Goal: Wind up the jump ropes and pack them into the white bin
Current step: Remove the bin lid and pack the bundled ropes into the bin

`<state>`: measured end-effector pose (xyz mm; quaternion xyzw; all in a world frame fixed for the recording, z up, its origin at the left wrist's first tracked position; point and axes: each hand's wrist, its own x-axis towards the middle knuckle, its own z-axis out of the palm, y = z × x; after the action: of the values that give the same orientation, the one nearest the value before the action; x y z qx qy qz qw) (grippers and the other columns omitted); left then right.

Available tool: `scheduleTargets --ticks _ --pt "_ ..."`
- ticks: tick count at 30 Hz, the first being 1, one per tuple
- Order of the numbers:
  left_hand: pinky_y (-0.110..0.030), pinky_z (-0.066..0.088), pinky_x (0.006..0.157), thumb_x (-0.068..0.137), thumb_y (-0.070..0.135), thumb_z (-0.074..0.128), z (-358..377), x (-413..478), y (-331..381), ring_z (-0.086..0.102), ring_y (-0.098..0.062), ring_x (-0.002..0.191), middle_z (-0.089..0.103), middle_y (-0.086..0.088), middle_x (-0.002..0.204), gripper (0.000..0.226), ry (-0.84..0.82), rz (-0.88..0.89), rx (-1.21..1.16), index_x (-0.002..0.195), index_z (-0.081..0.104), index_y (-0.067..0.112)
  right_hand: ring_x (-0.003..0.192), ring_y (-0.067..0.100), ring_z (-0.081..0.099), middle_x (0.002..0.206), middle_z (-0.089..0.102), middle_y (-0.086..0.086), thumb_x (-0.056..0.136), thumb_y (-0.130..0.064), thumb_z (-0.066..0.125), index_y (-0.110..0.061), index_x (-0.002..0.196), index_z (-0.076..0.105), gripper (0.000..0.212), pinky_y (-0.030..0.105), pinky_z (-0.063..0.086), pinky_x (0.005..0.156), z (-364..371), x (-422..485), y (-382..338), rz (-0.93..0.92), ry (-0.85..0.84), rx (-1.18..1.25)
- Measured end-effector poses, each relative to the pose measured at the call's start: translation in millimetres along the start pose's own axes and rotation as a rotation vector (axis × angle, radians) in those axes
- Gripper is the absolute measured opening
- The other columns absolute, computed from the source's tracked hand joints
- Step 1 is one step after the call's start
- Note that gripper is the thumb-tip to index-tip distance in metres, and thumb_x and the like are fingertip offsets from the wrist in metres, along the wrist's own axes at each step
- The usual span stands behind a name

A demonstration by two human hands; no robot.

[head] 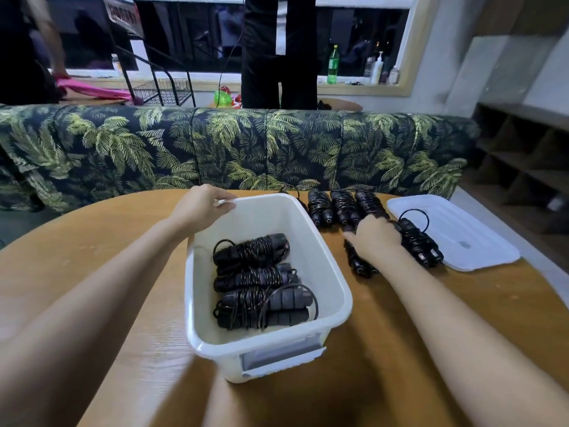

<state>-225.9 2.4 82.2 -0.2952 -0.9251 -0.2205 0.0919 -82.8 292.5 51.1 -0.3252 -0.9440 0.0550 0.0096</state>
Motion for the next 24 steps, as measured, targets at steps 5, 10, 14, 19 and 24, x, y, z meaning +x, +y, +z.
scheduleTargets --ticks 5,10,14,19,24 --pt "-0.037 0.052 0.084 0.093 0.026 0.059 -4 -5 5 0.062 -0.025 0.108 0.068 -0.001 0.118 0.024 -0.001 -0.003 0.032 0.114 0.070 0.020 0.124 0.033 0.040 0.136 0.039 0.018 0.084 -0.060 0.061 -0.005 0.135 0.037 0.078 0.037 0.044 0.091 35 -3 -4 0.084 -0.003 -0.068" --pt "-0.039 0.052 0.085 0.093 0.027 0.059 -5 -6 5 0.062 -0.025 0.108 0.068 -0.002 0.118 0.024 0.008 0.005 0.056 0.114 0.070 0.019 0.106 0.034 0.057 0.121 0.053 0.018 0.078 -0.050 0.074 -0.006 0.124 0.028 0.080 0.037 0.045 0.070 51 3 -9 0.015 -0.024 0.109" --pt "-0.038 0.046 0.095 0.091 0.028 0.063 -10 -9 4 0.057 -0.027 0.116 0.062 -0.005 0.127 0.034 -0.018 0.023 0.034 0.122 0.065 0.015 0.094 0.034 0.059 0.117 0.058 0.018 0.073 -0.035 0.080 -0.006 0.121 0.028 0.076 0.035 0.043 0.067 15 -1 -4 -0.032 0.042 0.321" --pt "-0.034 0.049 0.092 0.097 0.032 0.052 -42 -30 22 0.065 -0.016 0.097 0.067 0.000 0.114 0.033 0.094 0.002 -0.286 0.122 0.063 0.014 0.098 0.007 0.054 0.117 0.051 -0.009 0.071 -0.028 0.085 -0.019 0.135 0.037 0.081 0.018 0.040 0.073 -96 -46 -24 -0.484 0.004 0.771" --pt "-0.029 0.053 0.088 0.098 0.040 0.042 -60 -73 42 0.068 -0.013 0.089 0.072 0.000 0.101 0.039 -0.304 0.073 -0.464 0.106 0.069 0.013 0.106 -0.010 0.048 0.117 0.049 -0.021 0.064 -0.029 0.090 -0.038 0.123 0.043 0.076 0.001 0.039 0.080 -92 -93 -66 -0.974 -0.570 0.311"
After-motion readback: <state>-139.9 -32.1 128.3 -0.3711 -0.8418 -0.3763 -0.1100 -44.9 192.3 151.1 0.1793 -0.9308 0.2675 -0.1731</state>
